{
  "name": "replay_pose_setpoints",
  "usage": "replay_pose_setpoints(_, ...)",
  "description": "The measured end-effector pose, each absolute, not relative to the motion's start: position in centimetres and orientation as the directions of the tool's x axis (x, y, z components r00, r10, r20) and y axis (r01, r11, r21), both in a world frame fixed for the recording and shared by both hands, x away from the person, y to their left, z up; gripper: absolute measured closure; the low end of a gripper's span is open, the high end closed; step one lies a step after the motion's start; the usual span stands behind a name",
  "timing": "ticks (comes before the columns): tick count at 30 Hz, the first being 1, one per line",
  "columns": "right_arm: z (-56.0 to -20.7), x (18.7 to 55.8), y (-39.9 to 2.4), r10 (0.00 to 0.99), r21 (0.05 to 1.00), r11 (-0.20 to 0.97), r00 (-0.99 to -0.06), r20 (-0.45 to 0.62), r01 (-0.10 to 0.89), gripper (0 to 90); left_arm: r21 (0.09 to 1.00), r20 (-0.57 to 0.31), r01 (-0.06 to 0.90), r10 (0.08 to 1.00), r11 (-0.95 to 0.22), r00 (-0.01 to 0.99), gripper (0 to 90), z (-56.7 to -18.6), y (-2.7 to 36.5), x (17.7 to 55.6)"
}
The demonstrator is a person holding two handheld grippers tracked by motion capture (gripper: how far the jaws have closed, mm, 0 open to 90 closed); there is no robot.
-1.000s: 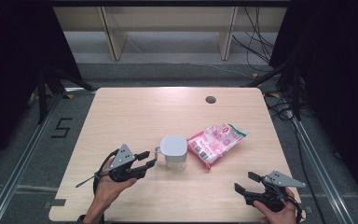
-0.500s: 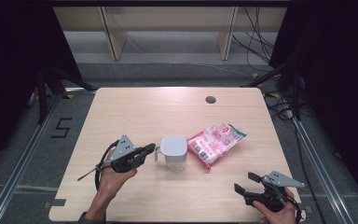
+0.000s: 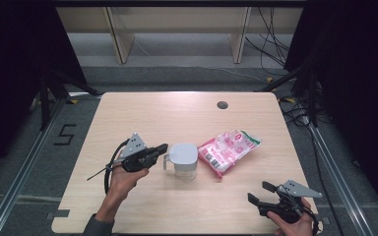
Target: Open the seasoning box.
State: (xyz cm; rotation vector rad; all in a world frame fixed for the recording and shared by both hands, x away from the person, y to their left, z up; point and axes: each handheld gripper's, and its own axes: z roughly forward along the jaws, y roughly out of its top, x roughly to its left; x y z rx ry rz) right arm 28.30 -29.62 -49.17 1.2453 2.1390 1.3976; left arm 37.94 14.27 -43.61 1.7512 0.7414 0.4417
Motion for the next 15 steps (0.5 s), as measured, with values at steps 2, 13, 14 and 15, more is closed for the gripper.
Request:
replay_pose_setpoints(2,-49.1,28.3,-29.6,0.792,0.848,0.161,-0.579,0.194,0.504,24.5,0.949,-0.069,0.258,0.675,-0.184,0.735,89.4,-43.7,14.1,38.1)
replay_pose_setpoints(13,-49.1,28.3,-29.7,0.788,0.851,0.167,-0.586,0.189,0.498,24.6,0.937,-0.074,0.28,0.667,-0.207,0.741,89.4,-44.5,13.0,38.5)
replay_pose_setpoints(14,-49.0,28.2,-29.6,0.791,0.844,0.155,-0.576,0.205,0.513,24.6,0.937,-0.074,0.281,0.668,-0.207,0.74,89.4,-44.6,13.0,38.4)
replay_pose_setpoints(15,-49.0,28.3,-29.6,0.791,0.846,0.155,-0.577,0.203,0.51,24.7,0.937,-0.076,0.282,0.668,-0.205,0.74,89.4,-44.6,13.0,38.4)
